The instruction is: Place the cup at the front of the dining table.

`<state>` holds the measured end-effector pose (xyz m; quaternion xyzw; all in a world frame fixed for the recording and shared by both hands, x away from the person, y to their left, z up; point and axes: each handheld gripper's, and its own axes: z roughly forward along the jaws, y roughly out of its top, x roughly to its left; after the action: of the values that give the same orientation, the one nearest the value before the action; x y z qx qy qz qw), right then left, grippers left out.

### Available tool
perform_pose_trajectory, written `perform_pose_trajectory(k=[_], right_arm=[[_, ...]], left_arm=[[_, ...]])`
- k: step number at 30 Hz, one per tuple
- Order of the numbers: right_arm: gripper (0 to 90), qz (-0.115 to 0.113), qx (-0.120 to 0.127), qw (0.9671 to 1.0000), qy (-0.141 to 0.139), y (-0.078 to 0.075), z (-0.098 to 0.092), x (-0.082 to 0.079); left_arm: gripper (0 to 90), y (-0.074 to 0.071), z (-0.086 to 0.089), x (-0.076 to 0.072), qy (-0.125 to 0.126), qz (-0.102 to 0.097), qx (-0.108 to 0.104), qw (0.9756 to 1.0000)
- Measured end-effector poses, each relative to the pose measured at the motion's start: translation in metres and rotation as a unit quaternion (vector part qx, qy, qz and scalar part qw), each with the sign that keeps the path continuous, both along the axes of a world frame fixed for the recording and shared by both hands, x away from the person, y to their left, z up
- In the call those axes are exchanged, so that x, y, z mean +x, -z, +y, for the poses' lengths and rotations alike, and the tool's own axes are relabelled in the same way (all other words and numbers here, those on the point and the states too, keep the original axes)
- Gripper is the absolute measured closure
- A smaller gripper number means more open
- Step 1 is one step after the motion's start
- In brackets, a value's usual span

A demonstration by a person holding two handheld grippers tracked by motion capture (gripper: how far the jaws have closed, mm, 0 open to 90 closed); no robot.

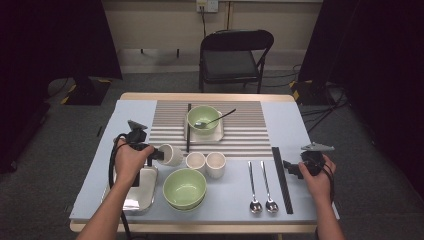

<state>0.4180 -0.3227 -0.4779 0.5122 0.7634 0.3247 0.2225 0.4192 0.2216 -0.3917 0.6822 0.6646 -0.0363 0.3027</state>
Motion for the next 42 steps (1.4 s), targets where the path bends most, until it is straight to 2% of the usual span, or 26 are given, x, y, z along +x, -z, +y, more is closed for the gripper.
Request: perform_pose_trajectory(k=[8, 13, 25, 27, 42], right_arm=[[15.1, -0.001, 0.0, 1.0, -0.001, 0.0, 0.0, 0.0], [15.1, -0.001, 0.0, 1.0, -0.001, 0.0, 0.0, 0.0], [15.1, -0.001, 0.0, 1.0, -0.001, 0.0, 0.0, 0.0], [15.0, -0.001, -0.001, 1.0, -0.001, 0.0, 0.0, 0.0], [15.1, -0.001, -0.001, 1.0, -0.001, 0.0, 0.0, 0.0]], left_arm=[[83.1, -0.005, 0.001, 0.0, -0.003, -0.003, 0.003, 1.0], [83.1, -0.009, 0.002, 0.0, -0.002, -0.006, -0.003, 1.0], [83.0, -0.014, 0.005, 0.001, -0.01, -0.006, -0.002, 0.9999], [83.0, -0.014, 0.007, 0.001, -0.005, -0.008, -0.005, 0.9999], [83.0, -0.02, 0.011, 0.004, -0.017, -0.012, -0.005, 0.9998]])
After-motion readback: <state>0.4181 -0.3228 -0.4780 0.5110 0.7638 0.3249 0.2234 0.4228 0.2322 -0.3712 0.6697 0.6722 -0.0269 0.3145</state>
